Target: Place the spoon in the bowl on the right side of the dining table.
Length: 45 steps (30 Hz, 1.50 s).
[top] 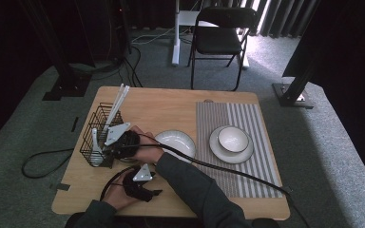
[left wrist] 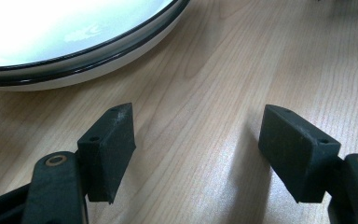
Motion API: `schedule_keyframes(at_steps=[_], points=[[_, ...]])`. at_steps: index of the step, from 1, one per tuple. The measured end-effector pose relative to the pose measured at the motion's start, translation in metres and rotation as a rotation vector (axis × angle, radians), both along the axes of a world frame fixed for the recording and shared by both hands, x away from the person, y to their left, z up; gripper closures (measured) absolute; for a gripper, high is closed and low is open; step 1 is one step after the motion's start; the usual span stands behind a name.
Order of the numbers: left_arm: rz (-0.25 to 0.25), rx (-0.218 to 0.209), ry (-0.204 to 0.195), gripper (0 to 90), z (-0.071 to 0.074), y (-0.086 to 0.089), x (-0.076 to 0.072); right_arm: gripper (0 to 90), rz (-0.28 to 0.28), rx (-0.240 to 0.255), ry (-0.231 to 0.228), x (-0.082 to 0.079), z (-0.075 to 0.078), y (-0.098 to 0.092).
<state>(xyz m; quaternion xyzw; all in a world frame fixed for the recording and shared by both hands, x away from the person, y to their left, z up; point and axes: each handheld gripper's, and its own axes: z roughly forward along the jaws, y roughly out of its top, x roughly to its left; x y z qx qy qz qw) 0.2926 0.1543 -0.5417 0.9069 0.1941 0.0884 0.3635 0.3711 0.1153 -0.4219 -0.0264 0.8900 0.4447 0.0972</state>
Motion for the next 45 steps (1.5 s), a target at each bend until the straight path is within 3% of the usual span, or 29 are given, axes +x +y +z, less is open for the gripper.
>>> schedule_keyframes(at_steps=[9, 11, 21, 45], points=[[0.002, 0.000, -0.004, 27.5, 0.000, 0.000, 0.000, 66.3, 0.012, -0.020, -0.008, -0.002, -0.003, 0.007], [0.006, -0.003, 0.011, 27.5, 0.000, 0.000, -0.001, 68.5, 0.015, -0.025, -0.021, -0.005, -0.002, 0.011], [0.002, -0.003, 0.002, 27.5, 0.000, 0.000, 0.000, 70.9, 0.003, -0.022, -0.026, -0.005, -0.003, 0.012], [0.001, -0.001, 0.001, 27.4, 0.000, 0.000, 0.000, 73.3, -0.002, 0.008, 0.005, 0.000, -0.002, 0.008]])
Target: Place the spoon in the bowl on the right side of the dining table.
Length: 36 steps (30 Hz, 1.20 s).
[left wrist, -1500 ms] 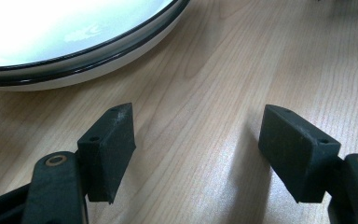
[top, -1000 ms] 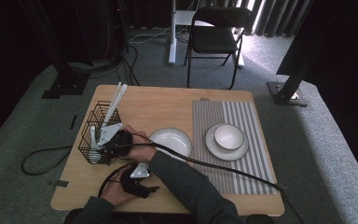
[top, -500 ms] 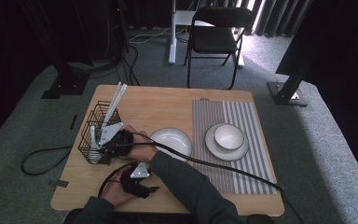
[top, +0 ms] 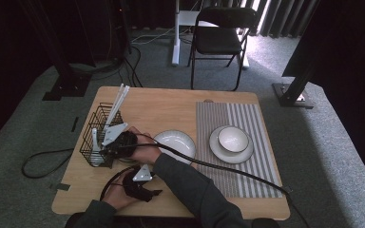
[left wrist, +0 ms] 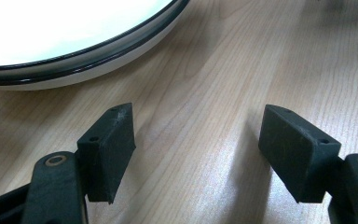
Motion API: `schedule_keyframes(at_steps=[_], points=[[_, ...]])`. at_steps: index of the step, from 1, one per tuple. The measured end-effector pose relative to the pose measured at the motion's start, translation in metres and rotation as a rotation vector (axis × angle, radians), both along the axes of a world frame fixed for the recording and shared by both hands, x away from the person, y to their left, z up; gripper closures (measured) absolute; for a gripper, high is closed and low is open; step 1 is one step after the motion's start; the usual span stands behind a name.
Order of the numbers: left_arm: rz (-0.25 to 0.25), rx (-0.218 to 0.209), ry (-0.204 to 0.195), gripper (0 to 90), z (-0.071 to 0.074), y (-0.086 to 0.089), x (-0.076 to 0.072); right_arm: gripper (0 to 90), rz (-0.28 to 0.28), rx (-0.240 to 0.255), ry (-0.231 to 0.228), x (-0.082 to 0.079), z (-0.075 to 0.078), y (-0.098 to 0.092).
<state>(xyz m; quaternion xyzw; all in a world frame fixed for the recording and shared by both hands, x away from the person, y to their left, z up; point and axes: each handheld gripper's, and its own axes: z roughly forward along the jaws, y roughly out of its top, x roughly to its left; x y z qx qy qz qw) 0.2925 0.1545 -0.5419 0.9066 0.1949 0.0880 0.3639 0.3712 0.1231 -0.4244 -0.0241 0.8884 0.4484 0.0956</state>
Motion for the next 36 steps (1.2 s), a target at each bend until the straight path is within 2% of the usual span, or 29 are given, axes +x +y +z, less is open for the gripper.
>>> schedule_keyframes(at_steps=[25, 36], points=[[0.002, -0.004, 0.001, 27.4, -0.0002, -0.0002, -0.0001, 73.1, -0.061, 0.037, 0.002, 0.0049, -0.0014, -0.0004], [0.002, -0.004, 0.001, 27.4, -0.0002, -0.0002, -0.0001, 73.5, -0.068, 0.058, 0.001, 0.0061, -0.0002, -0.0009]])
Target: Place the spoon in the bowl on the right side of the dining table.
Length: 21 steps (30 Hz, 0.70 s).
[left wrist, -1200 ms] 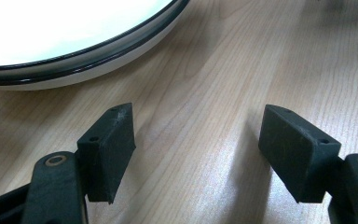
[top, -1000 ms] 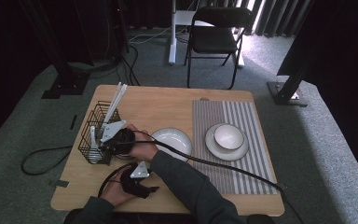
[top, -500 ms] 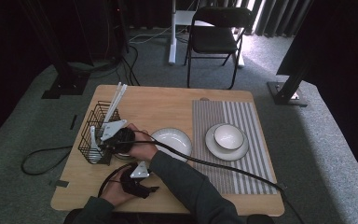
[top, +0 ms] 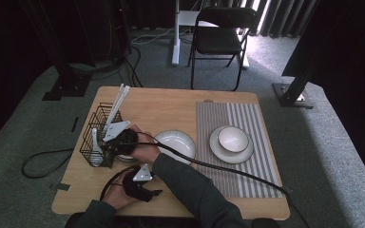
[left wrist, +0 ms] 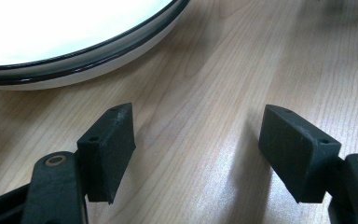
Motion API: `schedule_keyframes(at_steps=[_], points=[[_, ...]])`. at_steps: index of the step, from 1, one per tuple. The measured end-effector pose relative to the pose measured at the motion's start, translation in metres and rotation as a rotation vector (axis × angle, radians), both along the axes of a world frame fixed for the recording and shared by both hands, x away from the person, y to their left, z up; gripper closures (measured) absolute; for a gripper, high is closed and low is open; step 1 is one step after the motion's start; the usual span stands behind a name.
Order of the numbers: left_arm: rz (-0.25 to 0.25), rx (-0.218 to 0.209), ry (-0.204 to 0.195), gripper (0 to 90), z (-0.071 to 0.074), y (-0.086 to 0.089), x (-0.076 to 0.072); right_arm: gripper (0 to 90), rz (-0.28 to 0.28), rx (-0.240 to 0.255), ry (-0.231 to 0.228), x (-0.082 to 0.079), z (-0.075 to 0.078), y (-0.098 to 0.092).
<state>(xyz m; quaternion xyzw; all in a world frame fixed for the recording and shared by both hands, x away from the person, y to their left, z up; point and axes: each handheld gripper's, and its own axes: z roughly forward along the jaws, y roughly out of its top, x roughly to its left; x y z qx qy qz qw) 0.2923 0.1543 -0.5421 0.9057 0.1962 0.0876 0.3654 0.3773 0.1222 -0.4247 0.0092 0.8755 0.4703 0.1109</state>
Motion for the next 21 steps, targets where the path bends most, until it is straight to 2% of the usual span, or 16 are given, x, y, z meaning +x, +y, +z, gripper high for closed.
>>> schedule_keyframes(at_steps=[16, 17, 18, 21], points=[[0.005, -0.005, 0.003, 27.3, -0.0001, -0.0004, -0.0004, 73.6, -0.003, 0.032, -0.008, -0.0009, 0.0038, -0.0010], [0.007, 0.004, -0.019, 27.3, 0.0006, 0.0002, -0.0001, 73.6, -0.003, 0.035, -0.009, -0.0010, 0.0043, -0.0012], [0.001, 0.002, 0.004, 27.4, 0.0001, 0.0000, -0.0002, 73.6, -0.003, 0.037, -0.007, -0.0011, 0.0049, -0.0013], [-0.003, 0.008, -0.006, 27.3, 0.0005, 0.0003, 0.0004, 73.6, 0.002, 0.047, -0.005, -0.0009, 0.0073, -0.0020]])
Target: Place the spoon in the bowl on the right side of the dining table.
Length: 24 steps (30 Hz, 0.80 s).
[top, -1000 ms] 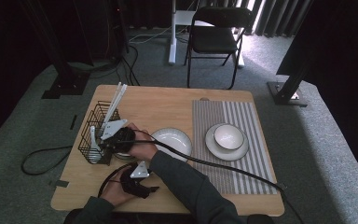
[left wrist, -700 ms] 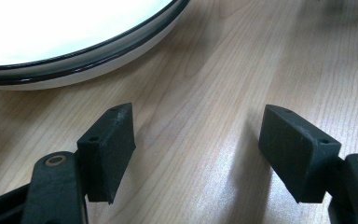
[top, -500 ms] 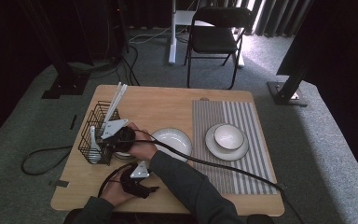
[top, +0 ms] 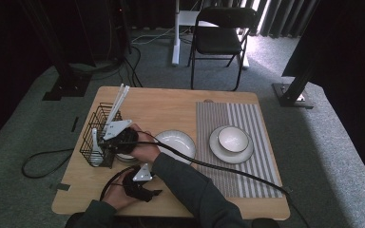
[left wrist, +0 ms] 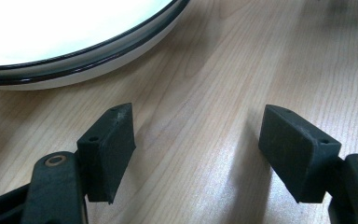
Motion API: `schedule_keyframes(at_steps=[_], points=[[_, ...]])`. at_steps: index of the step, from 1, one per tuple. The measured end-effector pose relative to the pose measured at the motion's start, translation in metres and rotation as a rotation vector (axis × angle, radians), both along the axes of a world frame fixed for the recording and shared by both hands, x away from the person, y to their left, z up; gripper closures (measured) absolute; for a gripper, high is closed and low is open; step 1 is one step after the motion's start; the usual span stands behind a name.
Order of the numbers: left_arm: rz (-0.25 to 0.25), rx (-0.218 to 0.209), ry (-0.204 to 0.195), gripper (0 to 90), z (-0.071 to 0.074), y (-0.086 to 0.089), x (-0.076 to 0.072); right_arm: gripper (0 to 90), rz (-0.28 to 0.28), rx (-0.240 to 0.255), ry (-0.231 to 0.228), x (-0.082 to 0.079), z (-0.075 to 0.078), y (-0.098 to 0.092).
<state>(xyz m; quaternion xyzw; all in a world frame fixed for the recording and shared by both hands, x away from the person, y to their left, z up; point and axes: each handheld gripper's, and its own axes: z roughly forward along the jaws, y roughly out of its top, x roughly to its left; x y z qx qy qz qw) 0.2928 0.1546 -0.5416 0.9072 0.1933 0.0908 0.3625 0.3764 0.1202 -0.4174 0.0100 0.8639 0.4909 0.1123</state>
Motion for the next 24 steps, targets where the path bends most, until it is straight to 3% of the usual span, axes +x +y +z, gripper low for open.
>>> schedule_keyframes(at_steps=[24], points=[[0.001, 0.000, 0.009, 27.3, 0.001, 0.000, 0.000, 73.7, -0.011, 0.065, 0.017, 0.004, 0.017, -0.007]])
